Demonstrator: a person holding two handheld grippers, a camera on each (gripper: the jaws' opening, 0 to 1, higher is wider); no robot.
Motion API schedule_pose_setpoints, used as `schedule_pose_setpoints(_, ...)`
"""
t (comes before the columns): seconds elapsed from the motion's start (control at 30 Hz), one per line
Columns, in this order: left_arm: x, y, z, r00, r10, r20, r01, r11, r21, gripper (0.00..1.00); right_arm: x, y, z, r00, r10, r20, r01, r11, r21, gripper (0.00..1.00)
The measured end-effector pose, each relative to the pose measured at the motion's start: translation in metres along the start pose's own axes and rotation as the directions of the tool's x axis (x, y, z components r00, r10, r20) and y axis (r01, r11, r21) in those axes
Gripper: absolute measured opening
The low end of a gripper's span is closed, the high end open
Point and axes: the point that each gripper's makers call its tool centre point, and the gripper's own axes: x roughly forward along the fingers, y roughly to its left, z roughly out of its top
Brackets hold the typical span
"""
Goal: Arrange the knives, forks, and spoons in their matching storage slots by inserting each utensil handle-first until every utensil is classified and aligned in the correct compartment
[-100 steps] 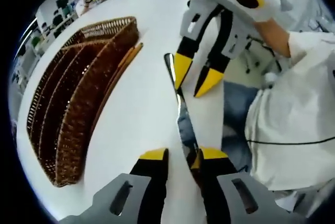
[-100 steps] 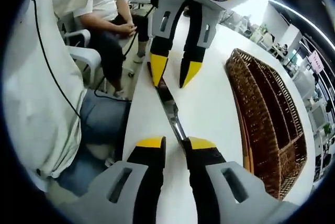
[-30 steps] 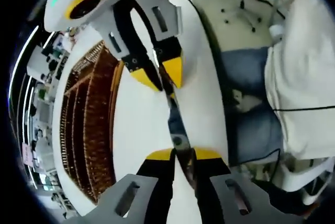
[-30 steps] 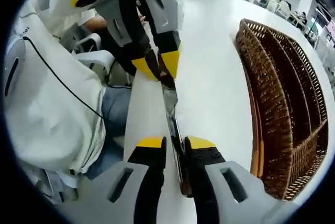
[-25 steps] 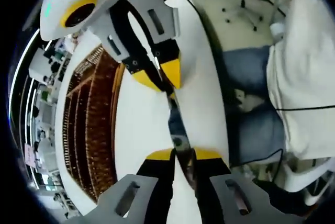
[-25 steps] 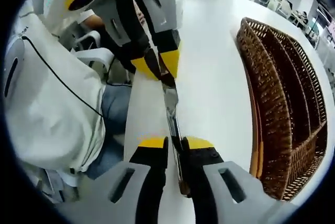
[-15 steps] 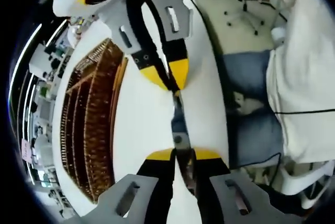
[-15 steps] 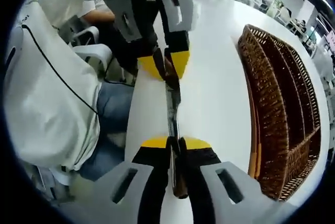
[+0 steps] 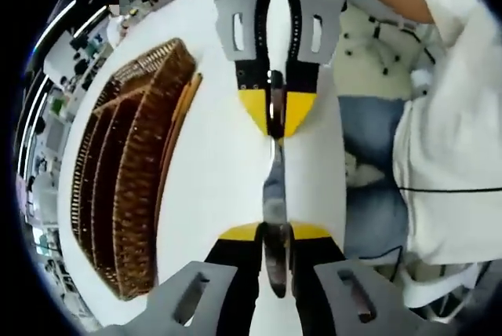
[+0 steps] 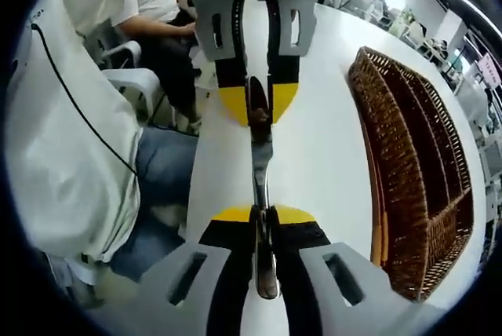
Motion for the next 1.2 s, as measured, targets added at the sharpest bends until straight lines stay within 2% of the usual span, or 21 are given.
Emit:
schedule_pose_setpoints(0.03,0.0,0.003,0.0,1.0,0.005,0.001,-0.005,1.0,0.004,0.12,0.0,0.0,0.0,1.0,0.005,-0.006,-0.005,1.0,0.002,0.08)
schedule_pose_setpoints(0.07,0.0,0.002,0.0,1.0,0.021,0.003,-0.021,1.0,0.008,0.12,0.001,-0.001,-0.001,0.999,0.036,-0.039,-0.033,0.998,0.059,0.08)
schedule_pose_setpoints(0.1,0.0,0.002,0.0,1.0,0.028,0.006,-0.028,1.0,0.012,0.12,0.001,-0.003,-0.002,0.998,0.045,-0.052,-0.041,0.996,0.074,0.08)
schedule_pose_setpoints(0.17,-0.001,0.0,0.0,0.998,0.066,0.017,-0.067,0.997,0.032,0.12,0.003,-0.005,0.0,0.996,0.06,-0.064,-0.057,0.997,0.049,0.08)
schedule_pose_setpoints(0.3,-0.001,0.019,0.001,0.99,0.139,0.037,-0.141,0.988,0.07,0.12,0.004,-0.008,-0.001,0.991,0.111,-0.077,-0.1,0.985,0.142,0.09)
schedule_pose_setpoints(0.4,-0.002,0.021,0.0,0.983,0.176,0.048,-0.18,0.98,0.087,0.12,0.004,-0.01,-0.001,0.988,0.134,-0.082,-0.119,0.978,0.169,0.09)
schedule_pose_setpoints(0.57,-0.002,0.018,0.0,0.966,0.252,0.056,-0.257,0.958,0.128,0.12,0.005,-0.011,0.0,0.98,0.175,-0.098,-0.155,0.971,0.184,0.08)
schedule_pose_setpoints(0.67,-0.002,0.017,0.0,0.963,0.262,0.058,-0.268,0.954,0.136,0.12,0.004,-0.008,-0.001,0.979,0.183,-0.093,-0.167,0.974,0.154,0.07)
schedule_pose_setpoints(0.77,-0.003,0.019,0.0,0.966,0.249,0.064,-0.256,0.958,0.13,0.12,0.004,-0.008,-0.001,0.985,0.15,-0.088,-0.141,0.985,0.097,0.07)
schedule_pose_setpoints(0.87,-0.002,0.019,0.0,0.978,0.196,0.075,-0.203,0.975,0.095,0.12,0.004,-0.005,-0.002,0.989,0.129,-0.073,-0.121,0.988,0.096,0.07)
schedule_pose_setpoints(1.0,0.0,0.017,0.003,0.991,0.093,0.094,-0.096,0.995,0.021,0.13,0.004,-0.005,-0.002,0.991,0.113,-0.065,-0.107,0.99,0.095,0.07)
schedule_pose_setpoints(1.13,0.002,0.019,0.002,0.996,0.024,0.084,-0.021,0.999,-0.046,0.14,0.004,-0.003,-0.002,0.993,0.094,-0.07,-0.089,0.993,0.077,0.07)
schedule_pose_setpoints(1.2,0.004,0.02,0.003,0.996,-0.01,0.085,0.018,0.994,-0.104,0.14,0.003,-0.004,-0.002,0.994,0.087,-0.068,-0.082,0.994,0.074,0.07)
